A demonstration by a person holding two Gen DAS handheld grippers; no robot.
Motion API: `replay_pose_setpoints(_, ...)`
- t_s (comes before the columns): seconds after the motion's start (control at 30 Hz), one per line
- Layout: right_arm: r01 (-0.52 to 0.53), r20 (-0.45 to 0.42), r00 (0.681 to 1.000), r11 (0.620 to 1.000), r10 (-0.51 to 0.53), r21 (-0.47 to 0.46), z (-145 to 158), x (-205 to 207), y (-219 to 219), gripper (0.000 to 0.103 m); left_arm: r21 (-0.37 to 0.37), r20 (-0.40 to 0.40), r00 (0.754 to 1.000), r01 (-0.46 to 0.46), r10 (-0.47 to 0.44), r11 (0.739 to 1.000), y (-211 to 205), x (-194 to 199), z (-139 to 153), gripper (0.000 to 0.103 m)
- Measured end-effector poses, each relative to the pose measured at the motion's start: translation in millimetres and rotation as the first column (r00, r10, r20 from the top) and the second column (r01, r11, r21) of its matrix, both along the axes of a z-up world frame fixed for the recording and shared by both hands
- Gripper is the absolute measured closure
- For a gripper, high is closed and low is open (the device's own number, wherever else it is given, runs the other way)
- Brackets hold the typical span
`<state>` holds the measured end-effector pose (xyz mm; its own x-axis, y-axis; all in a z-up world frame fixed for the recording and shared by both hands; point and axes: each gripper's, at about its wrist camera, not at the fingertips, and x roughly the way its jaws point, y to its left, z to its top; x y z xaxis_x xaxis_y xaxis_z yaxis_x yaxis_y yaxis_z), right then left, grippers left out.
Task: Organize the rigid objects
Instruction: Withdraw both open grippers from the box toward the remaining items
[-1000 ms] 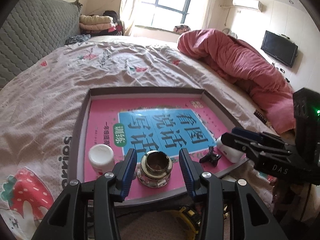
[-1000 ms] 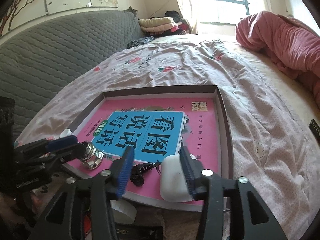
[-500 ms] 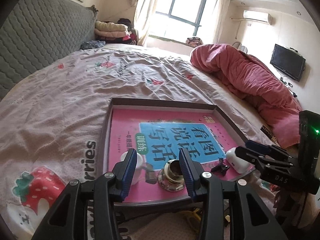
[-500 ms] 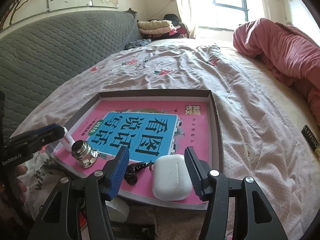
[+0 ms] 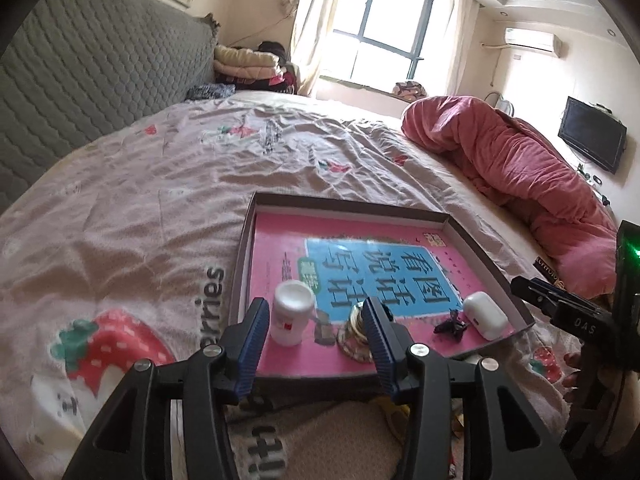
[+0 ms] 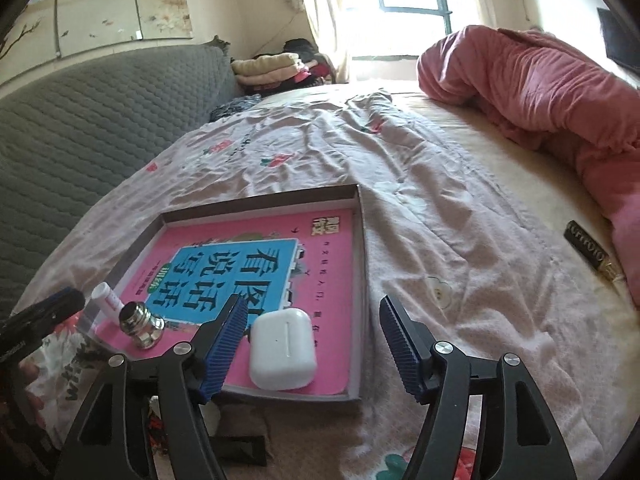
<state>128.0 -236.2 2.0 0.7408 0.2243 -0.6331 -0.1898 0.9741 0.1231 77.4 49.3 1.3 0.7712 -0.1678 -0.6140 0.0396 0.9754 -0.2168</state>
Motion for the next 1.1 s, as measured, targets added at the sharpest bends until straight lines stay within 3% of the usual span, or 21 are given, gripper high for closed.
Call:
replay_pose_setpoints(0.47,-0.017,0.007,1.000,1.000,0.017,-0.017,4,-27,7,0.028,0.070,-0.004,0.999,0.053,-0.052,0.996,-27,-29,4,0.055)
replay_pose_setpoints(1.1,-0.166,0.002,0.986,0.984,0.166,-0.064,8,-71,42,0.027,0.136,-0.013,0.995,0.096,-0.095,0.986,-46,-58,9,0.055)
